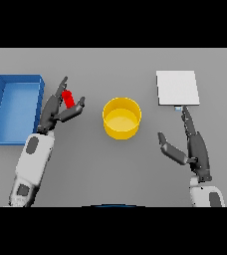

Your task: Pick up the red beaker and tilt it to pour out 1 green nut into yellow bowl. Pick up the yellow bowl and place it on the metallic measuring scale.

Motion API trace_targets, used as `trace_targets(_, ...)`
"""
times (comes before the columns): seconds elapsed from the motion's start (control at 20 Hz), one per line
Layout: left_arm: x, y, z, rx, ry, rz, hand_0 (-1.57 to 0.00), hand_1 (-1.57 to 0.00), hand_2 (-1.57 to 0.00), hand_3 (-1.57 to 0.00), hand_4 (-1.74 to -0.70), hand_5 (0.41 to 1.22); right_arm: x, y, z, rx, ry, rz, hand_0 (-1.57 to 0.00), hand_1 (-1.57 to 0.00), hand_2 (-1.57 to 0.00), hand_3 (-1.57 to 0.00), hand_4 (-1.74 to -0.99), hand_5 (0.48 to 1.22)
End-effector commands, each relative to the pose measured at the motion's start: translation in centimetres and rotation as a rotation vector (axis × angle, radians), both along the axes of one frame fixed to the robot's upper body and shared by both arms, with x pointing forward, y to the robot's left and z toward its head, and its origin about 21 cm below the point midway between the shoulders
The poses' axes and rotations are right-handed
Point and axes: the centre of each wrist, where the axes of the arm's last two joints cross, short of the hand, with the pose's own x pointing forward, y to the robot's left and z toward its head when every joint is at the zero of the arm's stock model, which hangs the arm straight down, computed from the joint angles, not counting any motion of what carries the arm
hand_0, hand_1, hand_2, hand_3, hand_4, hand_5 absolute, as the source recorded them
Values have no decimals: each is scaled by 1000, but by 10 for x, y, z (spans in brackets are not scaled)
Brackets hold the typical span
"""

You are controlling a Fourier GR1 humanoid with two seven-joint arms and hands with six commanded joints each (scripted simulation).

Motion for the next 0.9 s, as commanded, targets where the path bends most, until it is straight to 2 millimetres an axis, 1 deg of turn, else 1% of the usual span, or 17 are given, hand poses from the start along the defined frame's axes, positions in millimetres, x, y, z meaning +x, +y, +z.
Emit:
trace_targets(0.0, 2, 2, 0, -7, -5, -5, 1, 1, 1, 1, -1297, 686, 1, 0, 0, 1, 9, -3, 1, 1, 1, 1, -1268, 639)
trace_targets(0.05, 6, -1, 0, -18, -5, -9, 1, 1, 1, 1, -1309, 688, -1, 0, -1, -2, 9, -7, 1, 1, 1, 1, -1269, 640)
trace_targets(0.15, 7, -10, -4, -35, -17, -19, 1, 1, 1, 1, -1329, 695, 3, -1, 2, -18, 18, -11, 1, 1, 1, 1, -1264, 640)
trace_targets(0.25, 10, -6, -7, -55, -29, -2, 1, 1, 0, 1, -1348, 704, 1, 1, 0, -21, 11, -11, 1, 1, 1, 1, -1261, 641)
trace_targets(0.3, 13, -6, -6, -74, -36, 7, 1, -26, -67, -31, -1378, 724, 2, -2, 1, -25, 16, -12, 1, 1, 1, 1, -1259, 642)
trace_targets(0.35, 16, -6, -5, -89, -26, 22, -119, -146, -182, -124, -1410, 750, 4, 0, 1, -22, 16, -13, 1, 1, 1, 1, -1260, 642)
trace_targets(0.4, 15, -10, -8, -112, -21, 32, -285, -328, -364, -292, -1449, 783, 2, 1, 0, -25, 6, -15, 1, 1, 1, 1, -1258, 644)
trace_targets(0.45, 16, -12, -7, -111, -13, 44, -441, -481, -523, -547, -1448, 871, 2, 2, -4, -23, 23, -18, 1, 1, 1, 1, -1257, 645)
trace_targets(0.5, 15, -12, -8, -91, -16, 48, -662, -699, -733, -724, -1500, 941, 2, 1, -5, -21, 21, -23, 1, 1, 1, 1, -1255, 644)
trace_targets(0.55, 18, -11, -6, -74, -5, 55, -844, -874, -900, -838, -1541, 997, 3, -2, -2, -19, 12, -25, 1, 1, 1, 1, -1256, 646)
trace_targets(0.6, 17, -16, -6, -57, -16, 40, -989, -1013, -1034, -926, -1575, 1042, 4, -2, -1, -20, 6, -19, 1, 1, 1, 1, -1254, 645)
trace_targets(0.65, 18, -19, -8, -49, -32, 18, -1106, -1125, -1142, -974, -1603, 1078, 3, -2, -2, -22, 3, -19, 1, 1, 1, 1, -1252, 644)
trace_targets(0.7, 20, -17, -5, -37, -21, 20, -1199, -1214, -1228, -1093, -1571, 1106, 4, 1, -1, -18, 6, -19, 1, 1, 1, 1, -1250, 643)
trace_targets(0.75, 19, -20, -6, -37, -22, 16, -1273, -1285, -1296, -1189, -1544, 1129, 3, 0, -4, -15, 14, -16, 1, 1, 1, 1, -1254, 644)
trace_targets(0.85, 17, -24, -7, -38, -24, 11, -1380, -1388, -1395, -1326, -1505, 1162, 3, -3, -1, -13, 10, -21, 1, 1, 1, 1, -1257, 645)
